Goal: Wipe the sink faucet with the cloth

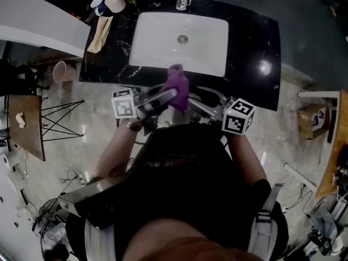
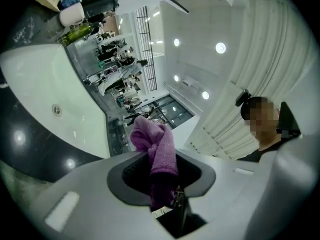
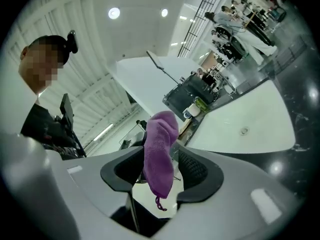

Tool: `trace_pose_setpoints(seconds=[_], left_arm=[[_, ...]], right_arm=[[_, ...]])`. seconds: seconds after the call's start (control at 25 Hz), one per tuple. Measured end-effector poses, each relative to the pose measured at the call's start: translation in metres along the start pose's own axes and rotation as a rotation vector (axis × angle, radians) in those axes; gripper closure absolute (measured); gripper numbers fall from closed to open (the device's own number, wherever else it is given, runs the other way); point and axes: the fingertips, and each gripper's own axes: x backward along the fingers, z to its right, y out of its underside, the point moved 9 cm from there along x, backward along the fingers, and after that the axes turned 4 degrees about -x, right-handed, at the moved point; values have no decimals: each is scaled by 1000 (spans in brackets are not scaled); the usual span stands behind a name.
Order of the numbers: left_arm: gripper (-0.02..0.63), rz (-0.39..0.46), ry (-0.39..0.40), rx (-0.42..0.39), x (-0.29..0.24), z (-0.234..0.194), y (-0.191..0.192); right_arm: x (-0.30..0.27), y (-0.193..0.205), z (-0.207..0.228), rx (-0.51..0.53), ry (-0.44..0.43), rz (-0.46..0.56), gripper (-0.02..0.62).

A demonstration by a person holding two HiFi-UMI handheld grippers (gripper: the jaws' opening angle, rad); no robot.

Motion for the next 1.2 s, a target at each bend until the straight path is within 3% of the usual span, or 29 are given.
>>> trace_pose_setpoints(seconds=[0.2,0.28,0.44,0.56,0.72,0.8,0.92,1.04,1.2], left_arm=[[489,-14,43,58,27,11,25],[488,-34,56,68,39,11,35],[474,-83,86,83,65,13,52],[465,-110,93,102,81,13,67],[519,-147,71,125,99,5,89],[606,-188,40,100,103,6,97],[606,-234,10,79,105,17,106],[606,-244,-22,25,105,31,114],[606,-191,-99,8,107,39,124]], right_arm=[[-34,33,-32,41,15,-67,359],[-42,50,-44,60,45,-76,405],[-41,85,-64,47,118,-1,476],[-26,107,-72,4,182,72,488],[36,121,-69,-66,356,243,491],[73,120,-62,-88,468,314,491],[125,104,-41,-92,636,367,491],[165,76,-5,-100,770,330,491],[186,21,51,-120,873,218,489]])
